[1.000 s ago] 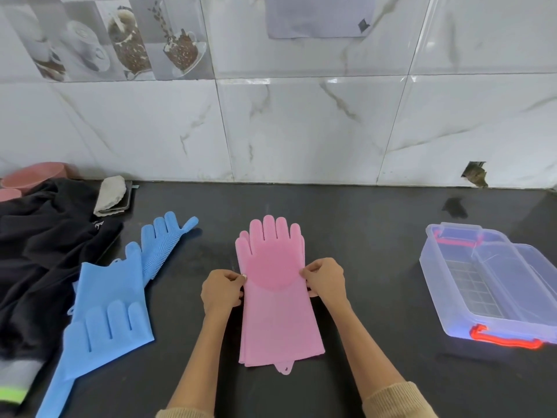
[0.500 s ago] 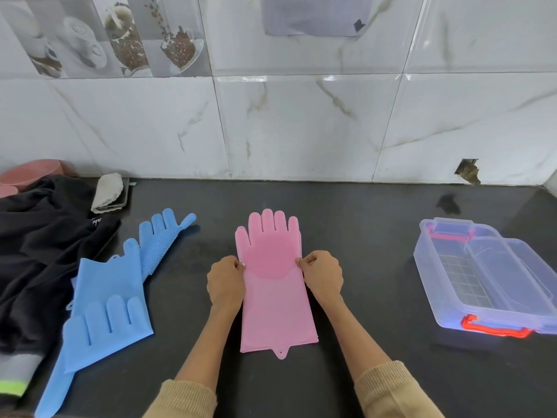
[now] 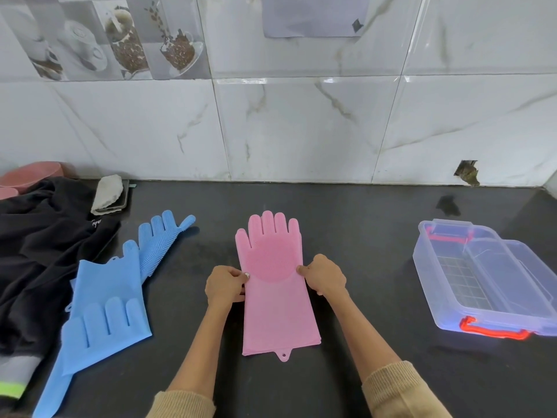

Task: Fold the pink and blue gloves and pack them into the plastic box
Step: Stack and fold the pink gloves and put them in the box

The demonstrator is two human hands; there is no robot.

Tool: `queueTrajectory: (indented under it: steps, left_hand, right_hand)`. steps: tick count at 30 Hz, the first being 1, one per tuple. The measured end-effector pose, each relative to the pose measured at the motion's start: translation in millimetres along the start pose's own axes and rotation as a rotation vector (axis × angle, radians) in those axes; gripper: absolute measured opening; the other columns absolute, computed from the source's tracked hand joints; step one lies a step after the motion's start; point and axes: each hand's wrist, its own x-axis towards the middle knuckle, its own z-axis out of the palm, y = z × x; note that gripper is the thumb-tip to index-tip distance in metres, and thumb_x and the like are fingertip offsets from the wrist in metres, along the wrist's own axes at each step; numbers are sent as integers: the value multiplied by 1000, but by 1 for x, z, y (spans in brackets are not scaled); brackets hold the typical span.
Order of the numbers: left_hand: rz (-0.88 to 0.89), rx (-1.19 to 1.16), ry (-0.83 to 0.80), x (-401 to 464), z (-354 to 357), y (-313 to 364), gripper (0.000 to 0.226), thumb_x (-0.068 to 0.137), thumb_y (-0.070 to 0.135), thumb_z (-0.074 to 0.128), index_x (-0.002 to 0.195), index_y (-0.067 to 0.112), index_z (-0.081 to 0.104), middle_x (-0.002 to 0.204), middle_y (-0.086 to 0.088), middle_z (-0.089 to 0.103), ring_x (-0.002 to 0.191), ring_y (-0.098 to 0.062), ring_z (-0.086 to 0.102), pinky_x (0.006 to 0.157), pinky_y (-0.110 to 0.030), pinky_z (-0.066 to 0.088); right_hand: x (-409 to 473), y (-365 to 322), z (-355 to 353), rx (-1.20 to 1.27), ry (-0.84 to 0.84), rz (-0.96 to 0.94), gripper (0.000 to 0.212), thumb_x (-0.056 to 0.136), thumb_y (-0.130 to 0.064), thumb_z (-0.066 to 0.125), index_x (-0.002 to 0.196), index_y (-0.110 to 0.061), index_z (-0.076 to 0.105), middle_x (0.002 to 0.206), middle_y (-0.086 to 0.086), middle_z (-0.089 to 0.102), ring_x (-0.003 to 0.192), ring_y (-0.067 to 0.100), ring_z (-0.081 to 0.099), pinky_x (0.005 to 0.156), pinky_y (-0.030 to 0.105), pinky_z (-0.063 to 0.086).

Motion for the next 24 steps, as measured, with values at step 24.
queueTrajectory:
  steps: [24]
  left_hand:
    - [252,111,-140,-24,53,22,10,84,17,70,86,8,73,75,-4,72,60,-13,70,47,-21,55]
  right_hand:
    - [-8,68,-49,403,74,149,24,85,-23,69,97,-1,70,93,13,73,85,26,71,84,40,58]
